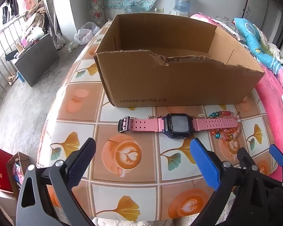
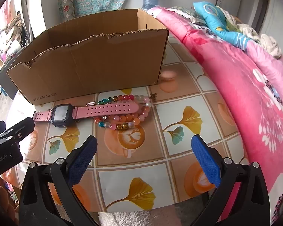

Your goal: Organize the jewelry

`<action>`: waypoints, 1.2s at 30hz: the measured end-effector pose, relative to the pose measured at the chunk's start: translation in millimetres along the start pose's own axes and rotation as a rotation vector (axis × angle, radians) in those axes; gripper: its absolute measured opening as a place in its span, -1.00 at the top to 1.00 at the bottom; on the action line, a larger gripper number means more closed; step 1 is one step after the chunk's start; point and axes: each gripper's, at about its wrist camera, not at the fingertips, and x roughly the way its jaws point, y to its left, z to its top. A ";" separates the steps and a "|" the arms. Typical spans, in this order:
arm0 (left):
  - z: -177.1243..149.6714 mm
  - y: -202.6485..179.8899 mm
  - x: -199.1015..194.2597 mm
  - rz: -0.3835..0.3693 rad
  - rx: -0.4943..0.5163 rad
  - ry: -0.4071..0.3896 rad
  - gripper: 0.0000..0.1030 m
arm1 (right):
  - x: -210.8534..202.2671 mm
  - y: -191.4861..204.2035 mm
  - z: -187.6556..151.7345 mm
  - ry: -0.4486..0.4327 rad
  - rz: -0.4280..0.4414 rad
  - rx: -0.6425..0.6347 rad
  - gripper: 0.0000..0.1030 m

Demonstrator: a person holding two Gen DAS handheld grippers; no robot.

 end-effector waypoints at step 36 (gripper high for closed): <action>-3.9 -2.0 14.7 0.027 0.008 0.057 -0.90 | 0.2 -8.5 6.6 -0.048 -0.040 -0.017 -0.87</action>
